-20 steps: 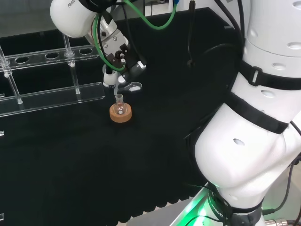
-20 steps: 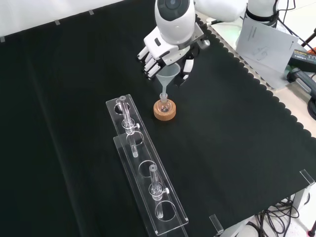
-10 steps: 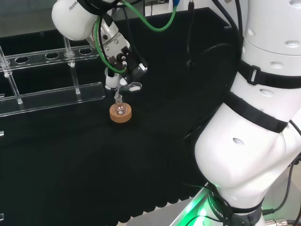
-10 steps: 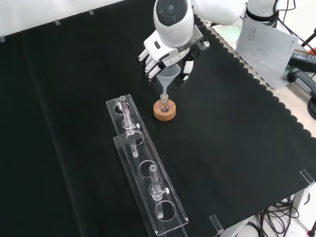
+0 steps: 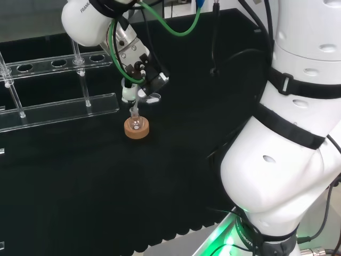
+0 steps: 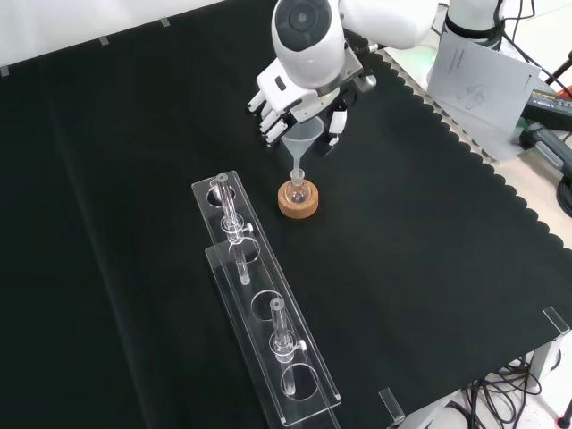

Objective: Place the funnel on the round-bottom flask.

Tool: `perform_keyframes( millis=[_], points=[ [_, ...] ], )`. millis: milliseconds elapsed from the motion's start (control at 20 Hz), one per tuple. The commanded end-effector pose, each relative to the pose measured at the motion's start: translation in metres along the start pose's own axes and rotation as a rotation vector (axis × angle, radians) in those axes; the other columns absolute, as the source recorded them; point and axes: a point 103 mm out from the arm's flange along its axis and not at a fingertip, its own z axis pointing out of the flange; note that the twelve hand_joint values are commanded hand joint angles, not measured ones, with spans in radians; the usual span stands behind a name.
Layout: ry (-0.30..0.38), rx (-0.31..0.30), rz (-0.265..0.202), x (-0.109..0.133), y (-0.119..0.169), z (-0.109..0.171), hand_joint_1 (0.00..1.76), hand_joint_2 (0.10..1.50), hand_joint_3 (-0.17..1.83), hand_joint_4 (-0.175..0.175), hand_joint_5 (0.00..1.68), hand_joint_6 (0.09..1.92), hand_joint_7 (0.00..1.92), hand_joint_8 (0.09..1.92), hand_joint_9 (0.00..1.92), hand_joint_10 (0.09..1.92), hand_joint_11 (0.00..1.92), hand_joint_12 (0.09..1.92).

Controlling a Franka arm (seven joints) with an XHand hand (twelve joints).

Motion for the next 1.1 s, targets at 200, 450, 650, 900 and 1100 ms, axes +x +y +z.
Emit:
perform_keyframes(
  millis=[200,450,650,900,1100],
  points=[
    [-0.015,0.014,-0.011,0.006,0.006,0.011,0.77,0.75,0.56,-0.046,0.62,0.77,0.61,0.84,0.89,0.66,0.46,1.31],
    [-0.025,0.016,-0.016,0.008,0.007,0.012,0.77,0.75,0.56,-0.046,0.62,0.77,0.61,0.83,0.88,0.66,0.46,1.31],
    [-0.04,0.019,-0.019,0.01,0.007,0.013,0.77,0.75,0.56,-0.045,0.61,0.77,0.59,0.83,0.84,0.65,0.46,1.31],
    [-0.058,0.03,-0.02,0.014,0.007,0.014,0.77,0.75,0.56,-0.046,0.59,0.76,0.57,0.83,0.81,0.64,0.45,1.31],
    [-0.056,0.033,-0.017,0.016,0.007,0.014,0.76,0.75,0.55,-0.048,0.55,0.74,0.52,0.84,0.77,0.66,0.45,1.31]
  ],
)
